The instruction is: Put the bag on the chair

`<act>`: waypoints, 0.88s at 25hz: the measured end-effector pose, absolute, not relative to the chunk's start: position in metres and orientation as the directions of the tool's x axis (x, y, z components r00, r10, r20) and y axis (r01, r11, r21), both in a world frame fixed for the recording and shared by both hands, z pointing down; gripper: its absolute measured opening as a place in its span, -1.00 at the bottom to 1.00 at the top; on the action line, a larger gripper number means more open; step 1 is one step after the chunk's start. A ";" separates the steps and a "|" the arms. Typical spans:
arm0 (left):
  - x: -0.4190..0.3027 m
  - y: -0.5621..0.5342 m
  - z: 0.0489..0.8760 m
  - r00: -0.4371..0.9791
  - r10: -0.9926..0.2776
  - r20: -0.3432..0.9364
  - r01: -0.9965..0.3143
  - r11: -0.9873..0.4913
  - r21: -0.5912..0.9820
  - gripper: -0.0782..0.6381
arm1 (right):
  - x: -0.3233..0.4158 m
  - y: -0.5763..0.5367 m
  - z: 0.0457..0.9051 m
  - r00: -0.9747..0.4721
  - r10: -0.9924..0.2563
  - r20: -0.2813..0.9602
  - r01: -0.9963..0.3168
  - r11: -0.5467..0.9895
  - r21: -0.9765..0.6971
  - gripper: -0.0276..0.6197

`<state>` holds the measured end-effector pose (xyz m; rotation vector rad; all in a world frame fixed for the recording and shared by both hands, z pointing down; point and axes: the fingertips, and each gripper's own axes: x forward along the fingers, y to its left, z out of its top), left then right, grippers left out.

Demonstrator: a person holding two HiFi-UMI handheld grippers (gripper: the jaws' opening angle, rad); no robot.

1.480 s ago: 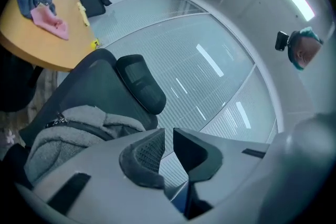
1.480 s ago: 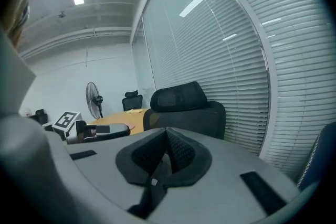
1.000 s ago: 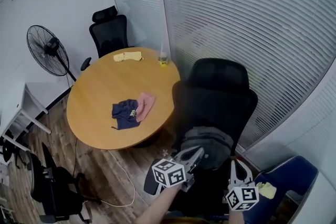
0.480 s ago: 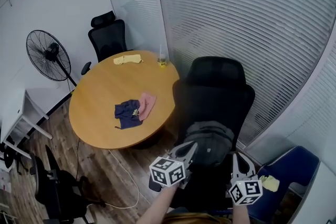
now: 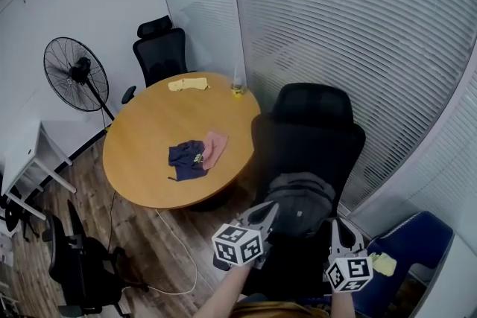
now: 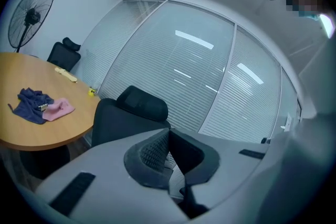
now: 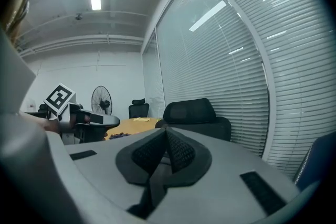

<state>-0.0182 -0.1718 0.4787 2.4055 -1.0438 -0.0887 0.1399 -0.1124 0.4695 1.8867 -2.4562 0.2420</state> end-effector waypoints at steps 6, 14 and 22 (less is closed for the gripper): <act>-0.020 -0.171 0.479 0.689 -0.711 0.139 -0.678 -0.566 0.468 -0.72 | 0.147 -0.109 0.464 -0.248 -0.962 0.117 -0.965 0.235 -0.113 -0.88; -0.020 -0.167 0.488 0.688 -0.709 0.155 -0.682 -0.559 0.471 -0.72 | 0.141 -0.105 0.478 -0.256 -0.953 0.162 -0.965 0.240 -0.109 -0.88; -0.021 -0.166 0.493 0.683 -0.711 0.169 -0.692 -0.555 0.463 -0.72 | 0.142 -0.106 0.478 -0.260 -0.952 0.161 -0.963 0.244 -0.113 -0.88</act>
